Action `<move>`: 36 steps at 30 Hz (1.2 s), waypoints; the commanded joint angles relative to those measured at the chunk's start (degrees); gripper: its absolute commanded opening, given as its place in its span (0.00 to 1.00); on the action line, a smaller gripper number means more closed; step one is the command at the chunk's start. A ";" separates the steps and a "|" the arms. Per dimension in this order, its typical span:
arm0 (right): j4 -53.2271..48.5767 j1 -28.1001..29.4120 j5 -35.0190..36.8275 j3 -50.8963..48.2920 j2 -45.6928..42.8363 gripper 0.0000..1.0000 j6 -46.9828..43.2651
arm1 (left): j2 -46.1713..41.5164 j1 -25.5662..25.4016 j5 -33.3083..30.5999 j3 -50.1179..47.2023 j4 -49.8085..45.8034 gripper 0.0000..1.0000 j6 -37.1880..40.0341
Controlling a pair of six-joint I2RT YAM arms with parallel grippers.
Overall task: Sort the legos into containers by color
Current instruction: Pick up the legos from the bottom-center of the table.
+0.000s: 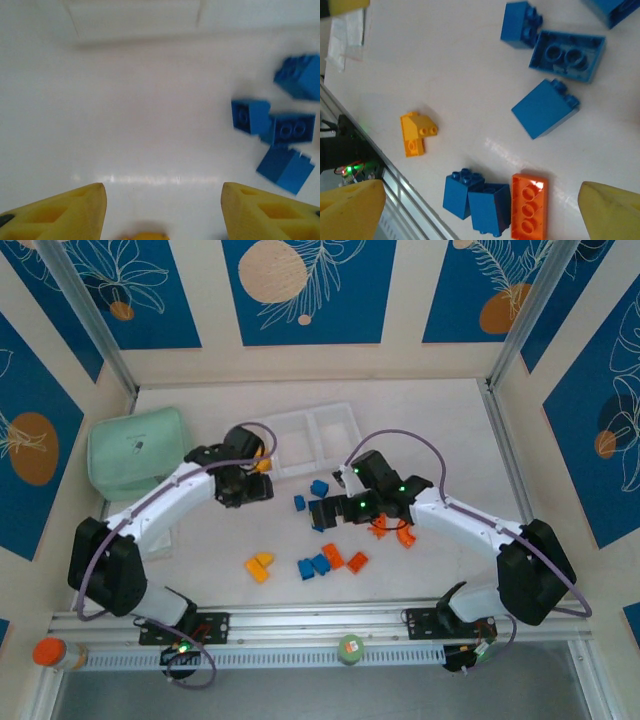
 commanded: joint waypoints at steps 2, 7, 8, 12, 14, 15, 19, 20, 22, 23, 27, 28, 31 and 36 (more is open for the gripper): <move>0.10 2.56 0.22 -3.31 -1.73 0.99 1.51 | -4.17 -4.13 1.34 -5.18 -1.66 0.62 -6.33; 3.01 4.50 1.65 -7.83 -2.51 0.99 3.69 | -5.02 -8.86 3.75 -10.64 0.47 0.63 -10.67; 3.65 4.59 1.65 -8.78 -2.65 0.99 4.31 | -4.92 -9.67 3.12 -11.25 0.04 0.63 -11.70; 5.32 4.76 1.90 -10.71 -2.78 0.99 5.53 | -4.74 -12.01 3.32 -14.05 1.40 0.67 -14.80; 5.52 4.77 2.34 -11.02 -2.67 0.99 5.56 | -4.48 -13.10 4.46 -15.73 3.24 0.69 -16.70; 5.44 4.77 2.58 -11.04 -2.72 0.99 5.45 | -4.39 -13.57 4.74 -16.26 4.08 0.69 -17.52; 5.04 4.68 3.10 -10.51 -2.66 0.99 4.83 | -3.10 -15.48 4.38 -17.20 5.16 0.68 -19.39; 4.86 4.60 3.22 -10.32 -2.65 0.99 4.66 | -2.83 -15.70 4.68 -17.52 5.66 0.68 -19.51; 4.55 4.57 3.44 -10.23 -2.72 0.99 4.49 | -2.55 -16.12 4.38 -18.05 5.98 0.66 -20.03; 4.46 4.51 3.62 -10.20 -2.79 0.99 4.38 | -2.41 -16.30 3.91 -18.18 5.81 0.66 -20.27; 4.51 4.26 3.68 -10.28 -2.89 0.99 4.40 | -1.13 -16.58 2.55 -18.37 5.48 0.66 -20.93; 4.55 4.24 3.54 -10.27 -2.87 0.99 4.38 | -0.66 -16.64 2.22 -18.37 5.41 0.65 -21.22; 4.55 4.15 3.57 -10.18 -3.07 0.99 4.34 | 0.09 -17.17 1.48 -18.28 5.86 0.64 -21.65; 4.68 3.98 3.27 -10.35 -3.06 0.99 4.38 | 0.54 -17.41 -1.27 -17.95 3.98 0.64 -22.57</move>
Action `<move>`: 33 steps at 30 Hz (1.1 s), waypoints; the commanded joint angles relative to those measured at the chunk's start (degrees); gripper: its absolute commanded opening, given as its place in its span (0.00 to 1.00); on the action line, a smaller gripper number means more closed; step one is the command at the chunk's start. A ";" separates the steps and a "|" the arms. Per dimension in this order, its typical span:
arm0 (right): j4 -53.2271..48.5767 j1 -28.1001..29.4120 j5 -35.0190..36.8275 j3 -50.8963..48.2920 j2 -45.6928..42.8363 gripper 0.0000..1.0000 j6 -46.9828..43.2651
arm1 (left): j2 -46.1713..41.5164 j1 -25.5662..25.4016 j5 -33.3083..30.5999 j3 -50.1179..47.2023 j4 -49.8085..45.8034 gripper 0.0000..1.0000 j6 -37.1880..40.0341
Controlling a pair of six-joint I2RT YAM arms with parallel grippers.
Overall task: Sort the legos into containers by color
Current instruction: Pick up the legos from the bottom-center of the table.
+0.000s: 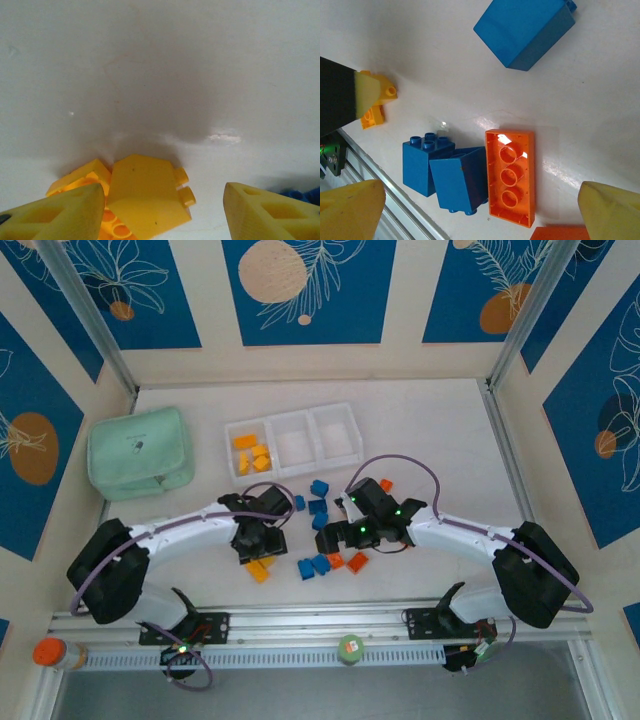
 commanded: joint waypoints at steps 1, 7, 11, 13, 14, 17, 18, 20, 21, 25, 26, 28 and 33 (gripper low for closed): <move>-0.37 -0.35 -0.09 0.30 -1.68 0.99 -0.17 | 0.93 -0.72 -1.83 -1.15 -0.50 0.64 -1.48; -0.01 -0.66 -0.45 0.24 -1.47 0.99 -0.09 | 2.84 -1.38 -1.60 -0.65 0.36 0.61 -1.93; 0.09 -0.81 -0.73 0.27 -1.20 0.99 -0.08 | 3.62 -1.60 -1.16 -0.34 1.90 0.55 -2.02; 0.04 -0.88 -0.71 0.28 -1.29 0.99 -0.16 | 4.02 -1.69 -1.29 -0.03 1.87 0.52 -1.98; -0.08 -0.88 -0.79 0.32 -1.39 0.99 -0.17 | 4.09 -1.67 -1.17 0.06 2.08 0.50 -1.97; -0.13 -1.09 -0.77 0.19 -1.61 0.99 -0.29 | 3.75 -1.73 -1.19 0.11 2.07 0.45 -1.76; -0.17 -1.10 -0.72 0.23 -1.60 0.99 -0.34 | 3.66 -1.73 -1.52 0.30 1.55 0.44 -1.75; -0.35 -1.19 -0.77 0.38 -1.69 0.99 -0.43 | 3.27 -1.79 -2.01 0.68 0.67 0.42 -1.54; -0.34 -1.24 -0.72 0.38 -1.77 0.99 -0.51 | 2.99 -1.73 -2.20 0.68 0.52 0.42 -1.54; -0.74 -1.40 -0.71 0.78 -1.84 0.99 -0.77 | 1.97 -1.73 -2.39 1.07 0.02 0.39 -1.26; -0.95 -1.41 -0.71 1.02 -1.83 0.99 -0.91 | 1.77 -1.73 -2.45 1.28 -0.30 0.39 -1.06; -1.05 -1.42 -0.58 1.12 -2.08 0.99 -1.04 | 1.42 -1.76 -2.77 1.68 -1.07 0.39 -0.76; -1.31 -1.58 -0.49 1.30 -2.20 0.99 -1.22 | 0.97 -1.73 -2.83 2.52 -1.50 0.40 -0.09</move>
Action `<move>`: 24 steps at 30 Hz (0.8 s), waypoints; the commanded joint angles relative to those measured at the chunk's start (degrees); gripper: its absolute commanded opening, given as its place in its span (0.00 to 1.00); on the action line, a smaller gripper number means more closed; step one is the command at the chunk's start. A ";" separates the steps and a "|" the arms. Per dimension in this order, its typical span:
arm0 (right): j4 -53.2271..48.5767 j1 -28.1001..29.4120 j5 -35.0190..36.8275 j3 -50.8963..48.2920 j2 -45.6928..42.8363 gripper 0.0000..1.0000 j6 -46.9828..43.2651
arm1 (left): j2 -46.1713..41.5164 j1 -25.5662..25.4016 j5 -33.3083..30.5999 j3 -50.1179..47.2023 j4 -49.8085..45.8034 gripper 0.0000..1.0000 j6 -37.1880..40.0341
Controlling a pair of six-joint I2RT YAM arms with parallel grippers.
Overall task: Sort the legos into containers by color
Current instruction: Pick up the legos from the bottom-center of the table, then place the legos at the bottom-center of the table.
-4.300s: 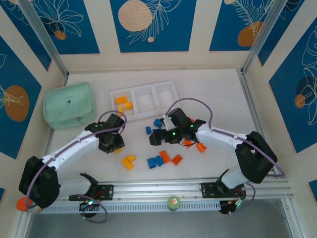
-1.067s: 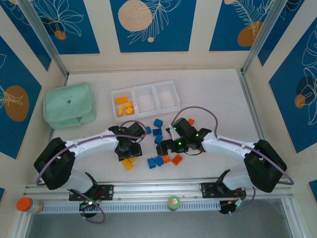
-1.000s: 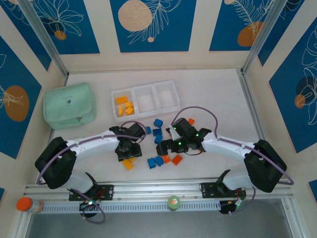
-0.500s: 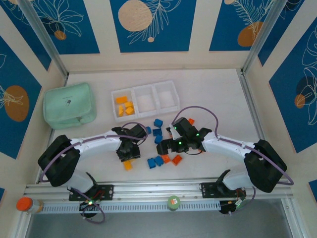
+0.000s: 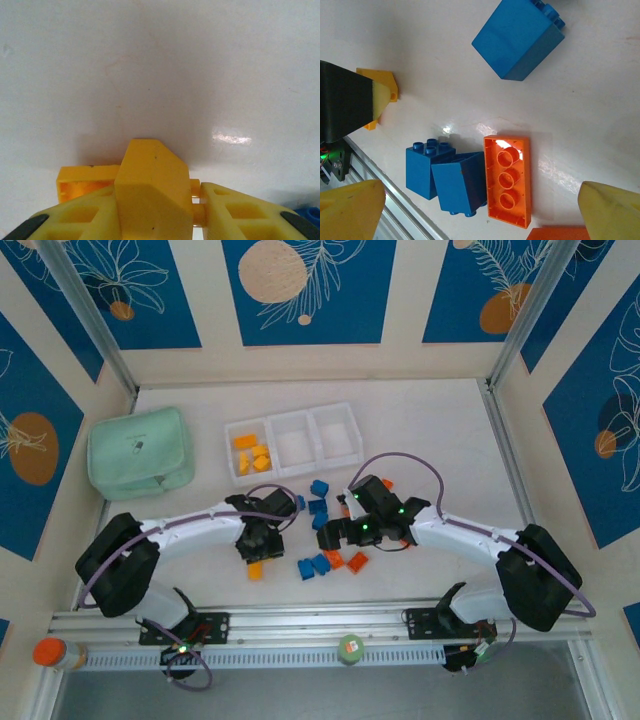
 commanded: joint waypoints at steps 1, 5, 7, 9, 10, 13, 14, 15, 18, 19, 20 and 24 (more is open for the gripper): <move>-1.29 -0.25 -0.50 1.22 -1.05 0.99 -1.00 | -1.14 -0.66 -1.23 2.30 -1.67 0.40 1.27; -1.44 -0.41 -0.60 1.39 -1.31 0.99 -0.91 | 0.01 -0.67 -2.15 4.35 -3.43 0.40 2.65; -1.47 -0.45 -0.26 1.15 -1.57 0.99 -0.83 | 0.32 -0.68 -2.75 4.59 -3.86 0.41 3.17; -1.29 -0.51 -0.24 0.96 -1.66 0.99 -0.69 | 1.05 -0.67 -3.36 4.89 -4.14 0.41 3.55; -1.21 -0.51 -0.36 0.95 -1.62 0.99 -0.57 | 1.64 -0.66 -3.41 5.20 -4.14 0.41 3.91; -0.85 -0.52 -0.85 0.93 -1.55 0.99 -0.30 | 3.45 -0.67 -3.32 6.26 -4.43 0.41 4.91; -0.79 -0.58 -0.90 0.89 -1.61 0.99 -0.19 | 3.89 -0.71 -3.32 6.41 -4.50 0.41 5.13; -0.76 -0.52 -0.78 0.86 -1.59 0.99 -0.19 | 4.19 -0.68 -3.25 6.41 -4.35 0.41 5.26; -0.85 -0.60 -0.69 0.68 -1.98 0.99 -0.22 | 5.07 -0.71 -2.92 6.16 -3.88 0.41 5.58; -0.86 -0.60 -0.61 0.47 -2.05 0.99 -0.21 | 5.31 -0.73 -2.89 6.15 -3.91 0.41 5.62; -0.85 -0.60 -0.60 0.51 -2.18 0.99 -0.26 | 5.58 -0.72 -3.03 6.35 -4.33 0.42 5.49; -0.85 -0.69 -0.60 0.25 -2.29 0.99 -0.21 | 5.31 -0.68 -3.54 6.66 -5.17 0.49 5.36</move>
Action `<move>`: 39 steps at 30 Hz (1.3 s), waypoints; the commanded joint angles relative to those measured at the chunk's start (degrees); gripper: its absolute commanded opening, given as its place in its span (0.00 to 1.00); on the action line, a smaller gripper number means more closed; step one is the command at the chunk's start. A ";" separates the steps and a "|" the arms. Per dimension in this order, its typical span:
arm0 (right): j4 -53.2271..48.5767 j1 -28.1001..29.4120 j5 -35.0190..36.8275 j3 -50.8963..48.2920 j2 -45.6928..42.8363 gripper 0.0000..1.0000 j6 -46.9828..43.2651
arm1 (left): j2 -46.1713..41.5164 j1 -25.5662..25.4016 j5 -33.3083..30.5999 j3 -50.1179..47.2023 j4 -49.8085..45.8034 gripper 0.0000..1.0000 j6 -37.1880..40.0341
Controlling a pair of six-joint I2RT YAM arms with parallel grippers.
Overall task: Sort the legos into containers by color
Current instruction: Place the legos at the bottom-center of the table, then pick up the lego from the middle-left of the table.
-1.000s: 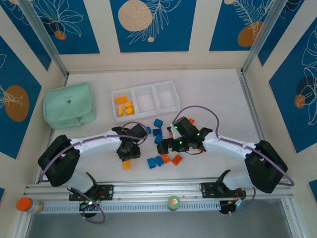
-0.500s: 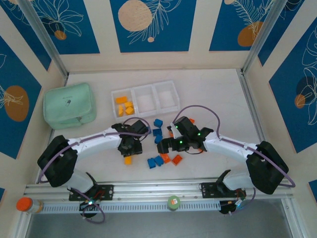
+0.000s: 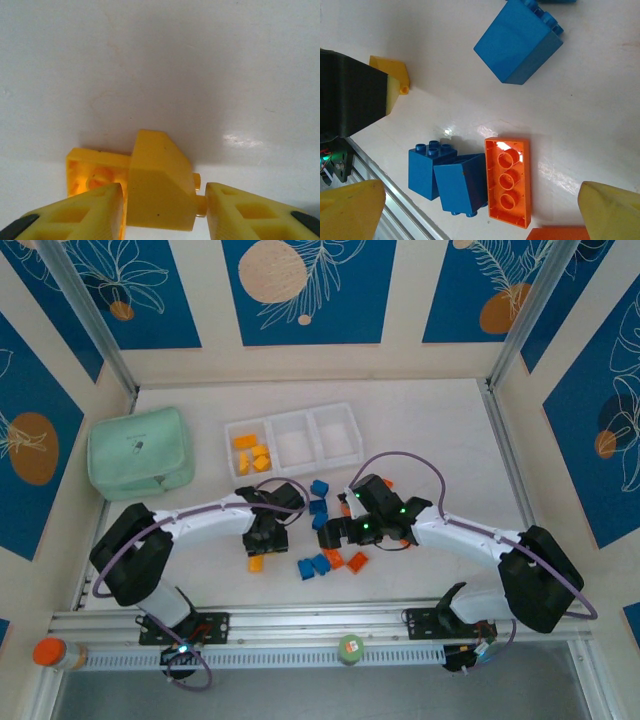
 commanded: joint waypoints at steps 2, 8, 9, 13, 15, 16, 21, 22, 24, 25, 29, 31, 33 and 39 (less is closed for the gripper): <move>-0.66 -0.36 -0.71 0.29 -1.59 0.99 -0.23 | -0.01 -0.70 -0.85 1.56 -2.54 0.50 0.66; -0.48 -0.49 -0.85 0.29 -1.28 0.99 -0.21 | -0.32 -0.77 -0.98 2.24 -2.73 0.46 0.66; -0.49 -0.49 -0.84 0.29 -1.27 0.99 -0.22 | -0.34 -0.75 -1.18 2.36 -2.88 0.45 0.60; -0.57 -0.58 -0.76 0.14 -1.29 0.99 -0.30 | 0.03 -0.82 -0.94 2.82 -2.39 0.41 1.02; -0.57 -0.58 -0.89 0.20 -1.28 0.99 -0.30 | 0.34 -0.90 -0.68 2.63 -2.01 0.41 1.12; -0.64 -0.62 -0.89 0.20 -1.30 0.99 -0.30 | 0.41 -0.90 -0.59 2.69 -2.06 0.40 1.12; -0.65 -0.70 -0.76 0.10 -1.39 0.99 -0.30 | 0.24 -0.97 -0.93 2.53 -2.20 0.39 1.21; -0.72 -0.67 -0.80 0.20 -1.44 0.99 -0.30 | 0.10 -0.97 -1.02 2.55 -2.33 0.38 1.28; -0.96 -0.68 -0.75 0.52 -1.48 0.99 -0.43 | -0.41 -0.98 -1.03 2.62 -2.25 0.38 1.32; -1.08 -0.67 -0.69 0.63 -1.54 0.99 -0.52 | -0.63 -0.91 -1.11 2.72 -2.38 0.37 1.29; -1.96 -0.80 -0.29 1.61 -1.79 0.99 -1.32 | -1.98 -0.69 -2.52 4.21 -4.26 0.37 2.12; -2.46 -1.00 -0.24 2.51 -1.64 0.99 -1.90 | -2.57 -0.41 -3.51 5.53 -5.50 0.37 3.04; -2.89 -1.11 -0.22 3.36 -1.44 0.99 -2.52 | -2.90 0.10 -4.33 6.96 -6.47 0.37 4.22; -2.85 -2.19 -0.74 6.47 -0.67 0.99 -3.89 | -2.68 5.55 -5.02 12.10 -8.28 0.37 9.88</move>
